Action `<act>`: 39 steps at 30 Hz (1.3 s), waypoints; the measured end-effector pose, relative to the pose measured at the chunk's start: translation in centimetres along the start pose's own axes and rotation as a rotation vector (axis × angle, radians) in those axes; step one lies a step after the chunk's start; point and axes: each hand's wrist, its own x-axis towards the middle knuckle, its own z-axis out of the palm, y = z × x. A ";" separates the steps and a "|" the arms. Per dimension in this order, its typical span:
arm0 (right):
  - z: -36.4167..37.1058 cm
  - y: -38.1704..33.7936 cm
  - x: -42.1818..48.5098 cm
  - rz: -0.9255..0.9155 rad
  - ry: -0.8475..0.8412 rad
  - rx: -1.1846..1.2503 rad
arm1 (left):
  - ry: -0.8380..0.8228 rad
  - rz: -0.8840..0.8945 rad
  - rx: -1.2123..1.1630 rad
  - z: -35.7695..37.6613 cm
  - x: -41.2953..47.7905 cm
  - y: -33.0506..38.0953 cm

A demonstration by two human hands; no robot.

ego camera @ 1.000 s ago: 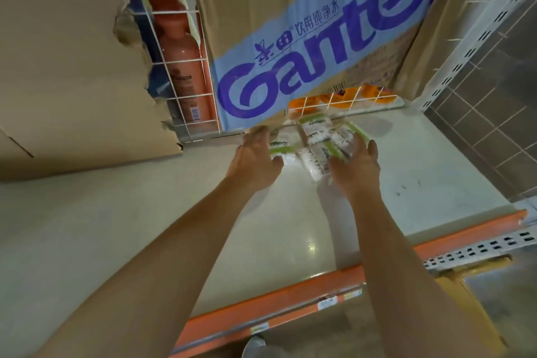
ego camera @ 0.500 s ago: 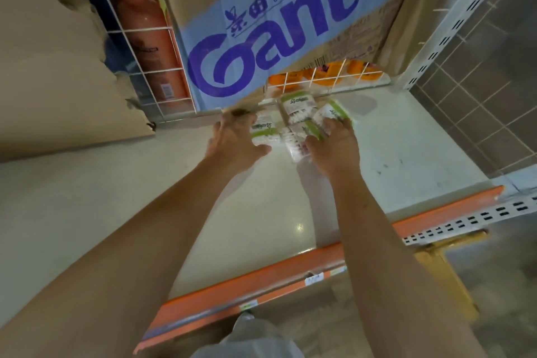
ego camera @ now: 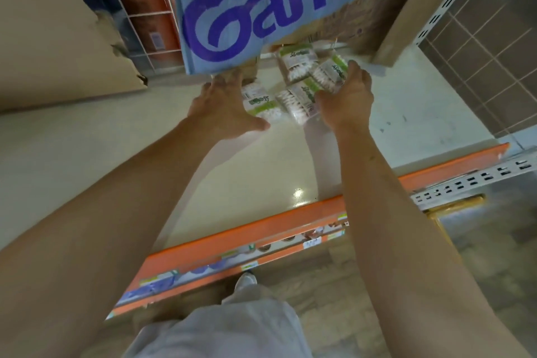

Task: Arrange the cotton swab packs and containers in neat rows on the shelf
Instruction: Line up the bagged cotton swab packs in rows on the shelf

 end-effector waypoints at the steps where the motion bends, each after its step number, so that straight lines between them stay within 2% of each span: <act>1: 0.1 -0.1 0.3 0.006 -0.059 -0.022 | 0.001 -0.009 0.002 -0.1 -0.2 -0.1; 4: 0.7 -0.2 0.9 0.026 -0.135 -0.053 | -0.004 -0.004 0.028 -0.7 -0.6 -0.4; 9: 1.1 -0.1 1.4 0.050 -0.072 0.061 | -0.013 0.028 0.018 -1.1 -0.8 -0.6; 12: 0.7 0.2 2.2 0.052 -0.059 0.012 | 0.005 0.056 -0.010 -1.1 -1.3 0.0; 17: 0.1 0.5 3.5 0.073 -0.143 -0.045 | -0.004 0.013 -0.012 -0.5 -1.7 -0.7; 23: -0.9 1.1 2.4 0.175 -0.105 -0.197 | 0.006 -0.055 -0.184 -0.5 -3.0 -1.5; 26: -1.6 1.3 0.5 0.231 -0.116 -0.178 | 0.030 -0.079 -0.309 -0.8 -4.1 -1.8; 28: -1.8 1.3 -1.1 0.220 -0.063 -0.056 | 0.058 -0.108 -0.385 -1.1 -4.8 -2.1; 31: -2.1 0.6 -4.2 0.106 0.132 0.283 | 0.065 -0.149 -0.536 -1.9 -6.2 -2.7; 33: -2.3 -0.7 -6.4 0.011 0.168 0.447 | 0.058 -0.171 -0.630 -2.4 -7.4 -3.6; 36: -1.8 -3.5 -9.7 -0.047 0.068 0.627 | 0.101 -0.223 -0.771 -2.9 -9.3 -5.5; 39: 0.5 -6.2 -12.5 -0.020 -0.119 0.666 | 0.153 -0.288 -0.854 -3.5 -11.3 -8.1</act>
